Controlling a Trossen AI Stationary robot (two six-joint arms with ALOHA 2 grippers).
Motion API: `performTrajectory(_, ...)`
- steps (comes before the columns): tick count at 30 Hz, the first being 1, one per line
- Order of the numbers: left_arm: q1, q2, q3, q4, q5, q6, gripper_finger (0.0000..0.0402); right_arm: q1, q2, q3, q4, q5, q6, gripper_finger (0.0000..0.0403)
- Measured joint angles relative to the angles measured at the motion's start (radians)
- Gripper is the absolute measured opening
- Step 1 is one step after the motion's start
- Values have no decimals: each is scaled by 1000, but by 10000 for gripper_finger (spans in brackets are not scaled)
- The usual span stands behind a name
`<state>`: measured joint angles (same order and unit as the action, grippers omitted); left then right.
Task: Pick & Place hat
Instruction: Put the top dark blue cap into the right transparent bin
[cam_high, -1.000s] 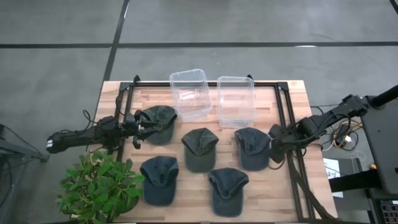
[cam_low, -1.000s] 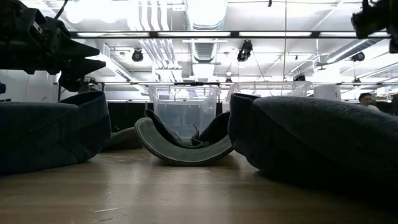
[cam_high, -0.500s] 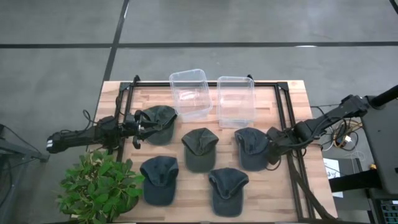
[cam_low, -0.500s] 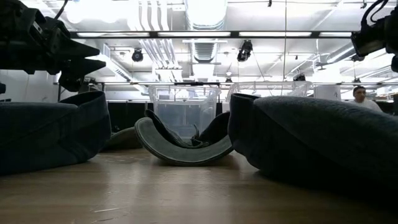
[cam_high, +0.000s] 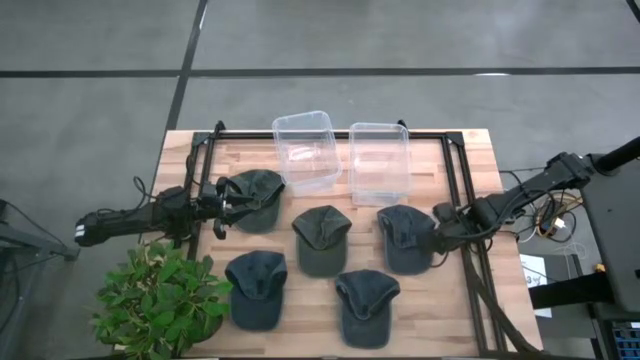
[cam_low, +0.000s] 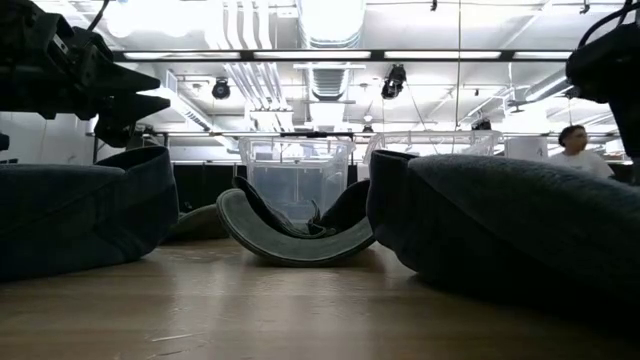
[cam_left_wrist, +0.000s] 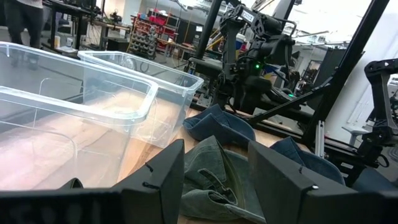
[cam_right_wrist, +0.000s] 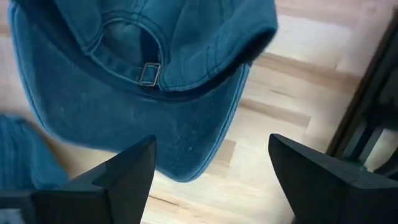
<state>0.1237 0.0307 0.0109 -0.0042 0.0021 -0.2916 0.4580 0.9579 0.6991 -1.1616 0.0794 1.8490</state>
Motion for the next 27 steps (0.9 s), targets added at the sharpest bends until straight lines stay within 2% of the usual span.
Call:
performTrajectory(9,0,0,0,12,0,0,170,0,76,-1,144,-20,92,303)
performTrajectory(17,0,0,0,13,0,0,170,0,208,-1,143,-76,125,304)
performTrajectory(27,0,0,0,14,0,0,170,3,320,-37,186,-80,219,303)
